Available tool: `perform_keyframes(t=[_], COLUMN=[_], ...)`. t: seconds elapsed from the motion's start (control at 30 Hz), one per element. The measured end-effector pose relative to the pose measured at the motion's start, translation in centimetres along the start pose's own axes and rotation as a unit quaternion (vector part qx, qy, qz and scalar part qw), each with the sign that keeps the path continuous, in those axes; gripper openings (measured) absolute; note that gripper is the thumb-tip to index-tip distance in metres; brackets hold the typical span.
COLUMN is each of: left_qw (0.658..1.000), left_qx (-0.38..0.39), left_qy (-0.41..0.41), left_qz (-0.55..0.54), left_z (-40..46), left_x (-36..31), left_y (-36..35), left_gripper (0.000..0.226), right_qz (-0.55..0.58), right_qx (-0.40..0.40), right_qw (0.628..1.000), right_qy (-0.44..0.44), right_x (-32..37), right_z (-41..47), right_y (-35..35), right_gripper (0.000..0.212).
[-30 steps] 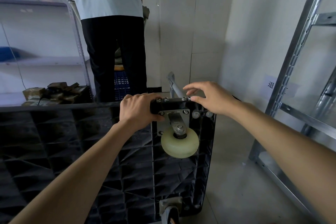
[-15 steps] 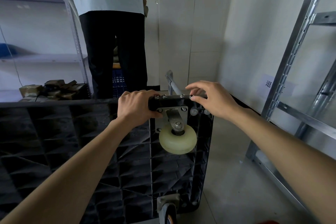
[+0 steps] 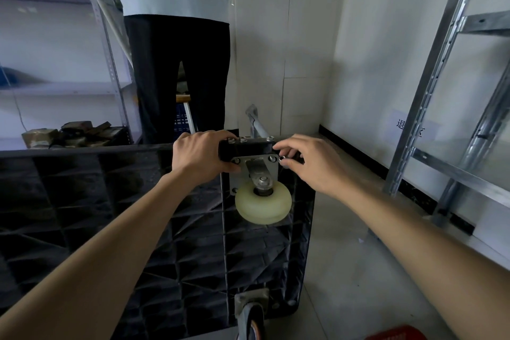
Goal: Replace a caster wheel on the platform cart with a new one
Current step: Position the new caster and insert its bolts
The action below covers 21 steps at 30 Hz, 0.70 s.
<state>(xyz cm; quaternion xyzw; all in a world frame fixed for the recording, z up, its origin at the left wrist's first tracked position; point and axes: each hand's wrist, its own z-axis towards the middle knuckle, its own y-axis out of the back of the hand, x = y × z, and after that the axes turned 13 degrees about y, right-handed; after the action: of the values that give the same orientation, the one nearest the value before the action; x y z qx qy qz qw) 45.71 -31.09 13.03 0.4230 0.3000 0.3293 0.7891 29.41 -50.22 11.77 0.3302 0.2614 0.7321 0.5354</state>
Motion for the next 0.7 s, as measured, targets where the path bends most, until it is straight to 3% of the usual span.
perform_keyframes(t=[0.7], left_qw=[1.0], left_qx=[-0.006], left_qy=[0.004], left_qz=[-0.007], left_z=[0.0], left_x=[0.1], left_y=[-0.1], left_gripper=[0.067], right_qz=[-0.014], right_qx=[-0.105], right_qw=[0.992], right_qy=[0.069], right_x=[-1.1], right_z=[-0.5], right_y=[-4.1], right_gripper=[0.033])
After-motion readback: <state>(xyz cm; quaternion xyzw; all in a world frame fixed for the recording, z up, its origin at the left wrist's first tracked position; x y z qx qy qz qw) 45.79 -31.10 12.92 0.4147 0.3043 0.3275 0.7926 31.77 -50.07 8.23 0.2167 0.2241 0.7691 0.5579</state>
